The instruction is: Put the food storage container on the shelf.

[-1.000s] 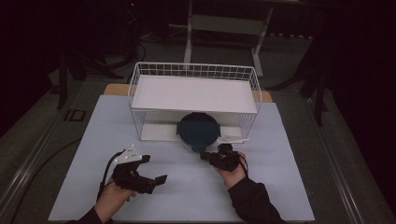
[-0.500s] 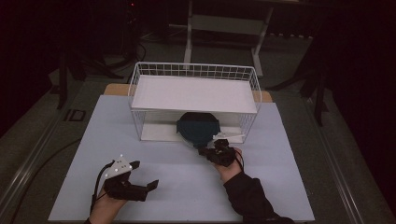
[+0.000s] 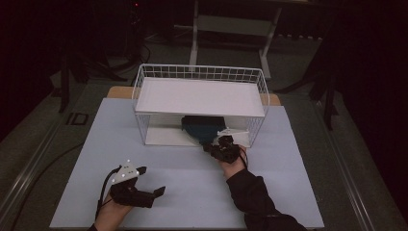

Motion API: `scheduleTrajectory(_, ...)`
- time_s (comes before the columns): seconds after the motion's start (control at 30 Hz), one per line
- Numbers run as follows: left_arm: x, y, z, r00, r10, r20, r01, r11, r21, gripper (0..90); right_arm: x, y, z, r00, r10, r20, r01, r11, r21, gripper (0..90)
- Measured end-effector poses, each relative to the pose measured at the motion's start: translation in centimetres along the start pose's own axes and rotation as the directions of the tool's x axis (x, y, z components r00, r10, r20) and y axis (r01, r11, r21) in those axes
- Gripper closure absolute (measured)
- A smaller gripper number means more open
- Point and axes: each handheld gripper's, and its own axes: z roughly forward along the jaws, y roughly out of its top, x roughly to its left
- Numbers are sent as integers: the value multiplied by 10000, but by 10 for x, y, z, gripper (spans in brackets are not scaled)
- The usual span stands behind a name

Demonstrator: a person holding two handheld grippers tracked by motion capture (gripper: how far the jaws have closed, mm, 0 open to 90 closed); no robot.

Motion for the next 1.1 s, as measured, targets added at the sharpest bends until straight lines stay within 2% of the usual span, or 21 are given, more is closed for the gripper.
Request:
scheduleTrajectory(0.23, 1, 1, -1, 10000, -34, 29, 35, 9999, -94, 6, -2, 4, 5, 9997, -108, 212, 111, 9998, -154, 897)
scheduleTrajectory(0.33, 1, 0, 0, 9999, 104, 7, -104, 9999, -22, 6, -4, 6, 7, 9994, -161, 309, 167, 9997, -197, 897)
scheduleTrajectory(0.4, 1, 0, 0, 9999, 138, 0, -138, 9999, -5, 6, -6, 7, 9, 9998, -88, 160, 91, 9998, -186, 897)
scheduleTrajectory(0.5, 1, 0, 0, 10000, 45, 54, -45, 10000, -32, 6, -2, 7, 10, 9981, -459, 413, 468, 9987, -193, 897)
scheduleTrajectory(0.7, 1, 0, 0, 9999, 91, 60, -91, 9999, -57, 6, -1, 7, 12, 9985, -412, 364, 421, 9989, -227, 890)
scheduleTrajectory(0.73, 1, 0, 0, 9999, 76, 79, -75, 10000, -46, 6, -1, 7, 12, 9992, -312, 260, 318, 9993, -214, 841)
scheduleTrajectory(0.77, 1, 0, 0, 10000, 57, 72, -57, 10000, -44, 6, 1, 5, 9, 9998, -200, -69, 198, 9995, -255, 799)
scheduleTrajectory(0.83, 1, 0, 0, 9999, 14, 122, -13, 10000, -43, 6, 9, 4, 6, 9978, -670, 24, 670, 9974, -282, 745)
scheduleTrajectory(0.97, -2, 1, -1, 9998, 93, 156, -91, 9999, -123, 6, 16, 0, -5, 9981, -576, -202, 563, 9965, -613, 497)
scheduleTrajectory(1.03, -2, 1, -2, 9998, 142, 125, -141, 9998, -110, 6, 17, -2, -9, 9975, -485, -518, 447, 9963, -732, 434)
scheduleTrajectory(1.1, -2, 1, -2, 9998, 126, 146, -125, 9998, -127, 6, 15, -4, -13, 9938, -286, -1071, 211, 9973, -700, 351)
